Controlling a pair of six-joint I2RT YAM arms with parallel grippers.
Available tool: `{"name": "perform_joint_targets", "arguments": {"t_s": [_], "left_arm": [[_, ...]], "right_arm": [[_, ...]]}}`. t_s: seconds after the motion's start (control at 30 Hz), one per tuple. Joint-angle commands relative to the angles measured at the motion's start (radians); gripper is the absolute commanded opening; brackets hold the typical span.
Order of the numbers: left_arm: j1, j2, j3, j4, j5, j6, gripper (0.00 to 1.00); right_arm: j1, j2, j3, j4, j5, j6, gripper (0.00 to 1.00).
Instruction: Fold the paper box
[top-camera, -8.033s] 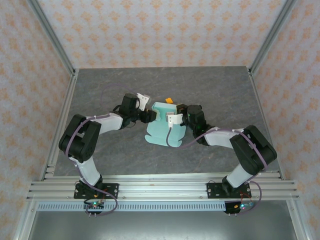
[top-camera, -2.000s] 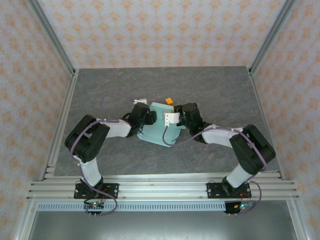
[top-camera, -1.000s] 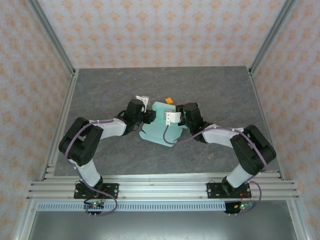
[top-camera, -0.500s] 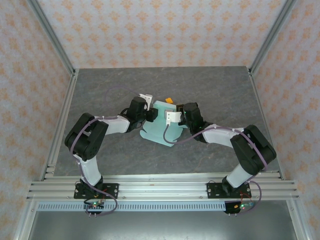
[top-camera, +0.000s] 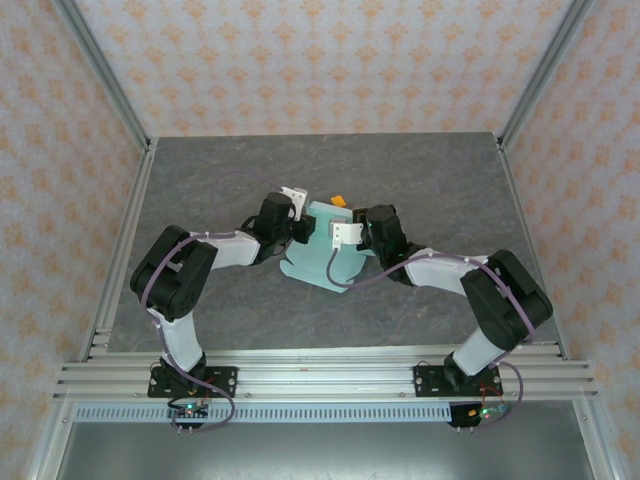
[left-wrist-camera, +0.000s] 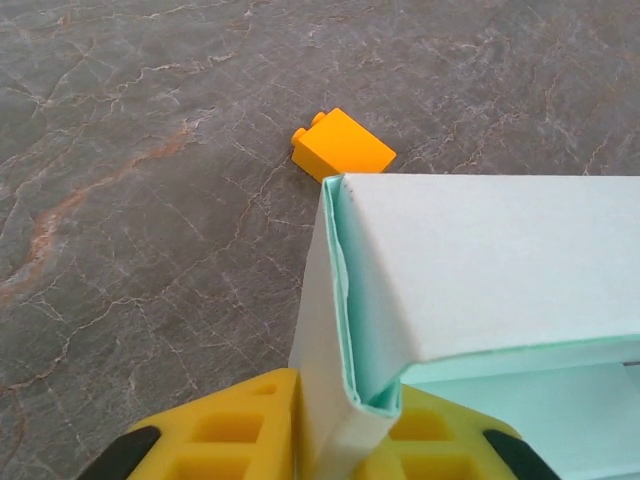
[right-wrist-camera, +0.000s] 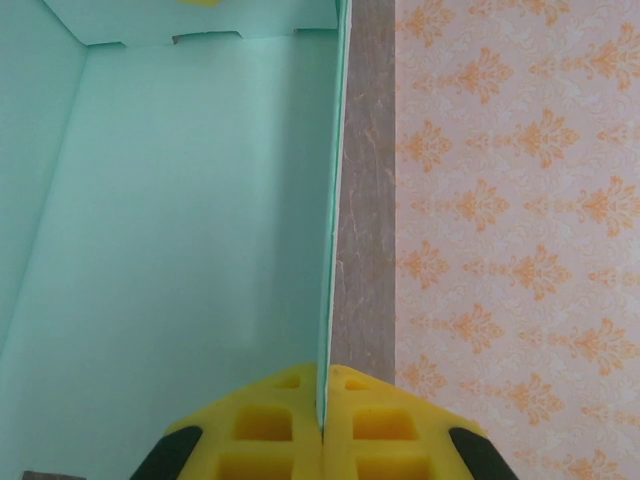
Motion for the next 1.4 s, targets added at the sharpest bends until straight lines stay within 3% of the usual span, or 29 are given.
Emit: {"name": "perform_joint_targets", "arguments": {"t_s": [0.0,0.23,0.63,0.8,0.97,1.07,1.2,1.37], "left_arm": [[0.007,-0.032,-0.002,0.040,-0.041,0.013,0.14],[0.000,-0.065,-0.031,0.017,-0.120,0.014,0.10],[-0.030,-0.129,-0.044,-0.066,-0.230,0.040,0.09],[-0.033,-0.162,-0.042,-0.130,-0.312,-0.003,0.08],[-0.033,-0.205,-0.063,-0.181,-0.396,-0.059,0.07],[-0.033,-0.224,-0.076,-0.201,-0.427,-0.077,0.07],[-0.034,-0.242,-0.094,-0.206,-0.442,-0.089,0.07],[-0.033,-0.252,-0.102,-0.203,-0.438,-0.098,0.07]], "right_arm": [[-0.006,-0.022,0.011,-0.074,0.003,0.009,0.00],[-0.003,-0.030,0.011,-0.075,-0.001,0.016,0.02],[0.009,-0.070,0.052,-0.137,-0.055,0.135,0.36],[0.023,-0.118,0.095,-0.201,-0.099,0.275,0.62],[0.061,-0.221,0.116,-0.255,-0.142,0.523,0.68],[0.063,-0.307,0.135,-0.309,-0.148,0.787,0.69],[0.063,-0.344,0.256,-0.531,-0.089,1.155,0.70],[0.063,-0.231,0.486,-0.849,-0.093,1.508,0.71]]}}
